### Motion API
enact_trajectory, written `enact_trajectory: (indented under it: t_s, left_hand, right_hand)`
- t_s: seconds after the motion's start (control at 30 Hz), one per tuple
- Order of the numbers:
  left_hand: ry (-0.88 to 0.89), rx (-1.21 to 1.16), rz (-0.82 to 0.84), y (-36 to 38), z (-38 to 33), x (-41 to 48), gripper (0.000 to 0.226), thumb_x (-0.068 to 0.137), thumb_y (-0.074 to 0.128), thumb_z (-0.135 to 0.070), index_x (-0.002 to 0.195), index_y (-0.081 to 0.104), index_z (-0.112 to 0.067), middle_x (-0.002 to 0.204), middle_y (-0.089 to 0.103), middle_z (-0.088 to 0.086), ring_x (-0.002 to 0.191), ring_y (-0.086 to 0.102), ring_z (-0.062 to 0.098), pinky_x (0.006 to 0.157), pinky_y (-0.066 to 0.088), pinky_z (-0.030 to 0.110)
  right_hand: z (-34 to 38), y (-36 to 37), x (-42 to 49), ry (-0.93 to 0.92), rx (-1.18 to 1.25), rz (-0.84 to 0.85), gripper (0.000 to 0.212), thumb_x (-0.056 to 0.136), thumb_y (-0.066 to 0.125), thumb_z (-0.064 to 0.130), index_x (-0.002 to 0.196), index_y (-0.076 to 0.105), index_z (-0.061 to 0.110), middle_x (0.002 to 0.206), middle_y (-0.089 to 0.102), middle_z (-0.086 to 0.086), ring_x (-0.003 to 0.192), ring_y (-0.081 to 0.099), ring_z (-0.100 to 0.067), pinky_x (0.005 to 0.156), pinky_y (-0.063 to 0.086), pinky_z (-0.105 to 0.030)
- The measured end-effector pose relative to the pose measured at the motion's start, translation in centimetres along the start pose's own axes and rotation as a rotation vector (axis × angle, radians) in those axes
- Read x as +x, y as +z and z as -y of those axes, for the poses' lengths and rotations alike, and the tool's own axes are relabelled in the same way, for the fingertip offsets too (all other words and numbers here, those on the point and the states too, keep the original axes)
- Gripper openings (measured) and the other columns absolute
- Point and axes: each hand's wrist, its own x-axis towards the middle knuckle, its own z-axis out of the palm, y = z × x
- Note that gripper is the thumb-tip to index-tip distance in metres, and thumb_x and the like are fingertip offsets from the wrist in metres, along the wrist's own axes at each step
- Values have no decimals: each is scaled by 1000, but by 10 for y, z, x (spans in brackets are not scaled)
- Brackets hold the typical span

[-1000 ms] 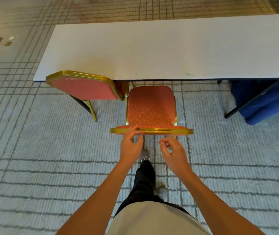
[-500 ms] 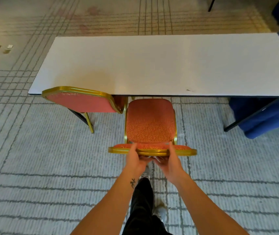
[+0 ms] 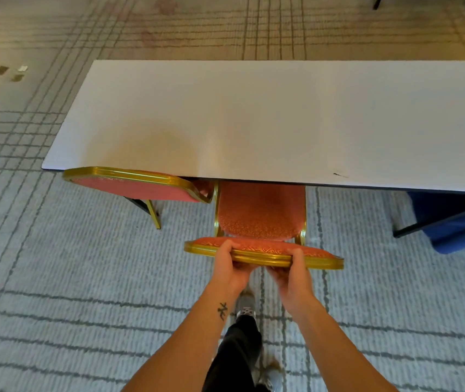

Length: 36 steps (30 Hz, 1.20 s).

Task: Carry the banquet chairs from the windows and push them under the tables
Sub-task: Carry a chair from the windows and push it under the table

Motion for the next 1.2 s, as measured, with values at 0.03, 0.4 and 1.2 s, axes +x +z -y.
enact_trajectory:
  t_s: [0.03,0.4,1.2]
  left_hand:
    - [3,1,-1,7,-5,6,16,87,45,-5,101,52,-4,93,57,16,90,58,36,83,55,51]
    - [-1,-10,30,75,-50,67,13,89,47,-3,78,53,-9,77,54,13,78,56,30,81,51,50]
    - [-24,15,45,128,-62,107,8,90,45,-4,89,53,-5,89,60,18,91,60,37,102,50,60]
  right_hand:
    - [5,8,7,-4,3,6,13,97,56,18,100,62,7,88,65,-11,83,66,-23,86,58,-41]
    - [62,65,75,-37,43,19,21,98,56,21,113,61,7,101,66,-15,87,68,-23,75,60,-36]
    - [114,97,108,-81,10,-32,20,100,58,27,101,61,7,81,65,-11,69,66,-21,58,58,-33]
